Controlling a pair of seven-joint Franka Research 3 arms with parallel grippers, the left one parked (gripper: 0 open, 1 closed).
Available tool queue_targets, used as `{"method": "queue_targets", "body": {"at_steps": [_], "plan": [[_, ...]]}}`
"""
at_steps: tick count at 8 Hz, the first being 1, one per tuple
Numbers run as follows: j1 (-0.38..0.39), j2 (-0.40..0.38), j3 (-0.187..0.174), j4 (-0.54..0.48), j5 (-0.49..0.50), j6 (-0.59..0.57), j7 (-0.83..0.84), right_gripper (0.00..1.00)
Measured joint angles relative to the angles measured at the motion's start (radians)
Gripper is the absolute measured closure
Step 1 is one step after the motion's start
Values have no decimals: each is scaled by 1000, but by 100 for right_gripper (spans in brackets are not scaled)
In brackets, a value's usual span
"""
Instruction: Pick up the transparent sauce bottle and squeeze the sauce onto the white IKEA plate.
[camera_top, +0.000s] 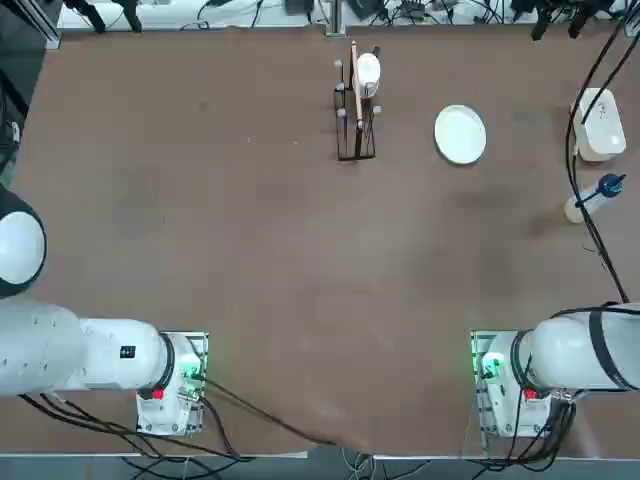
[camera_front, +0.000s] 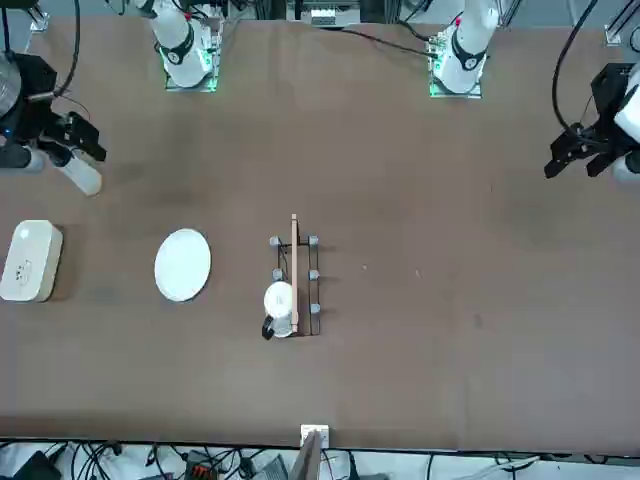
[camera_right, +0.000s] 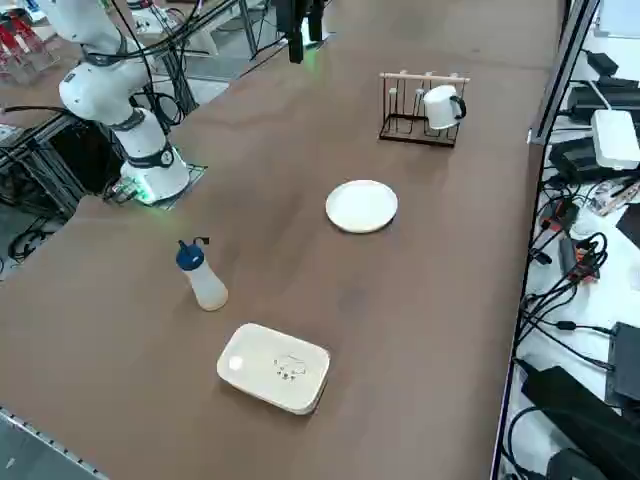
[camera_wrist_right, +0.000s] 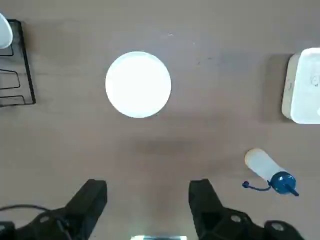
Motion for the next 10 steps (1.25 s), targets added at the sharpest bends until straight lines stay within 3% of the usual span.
{"method": "queue_targets", "body": {"at_steps": [4,7,10], "plan": [[1,-10,-8,-1,0,-23,0,0],[1,-6,-11,-17,0,-114,15,0],[0,47,-29,-41,-38,-145,113,0]]}}
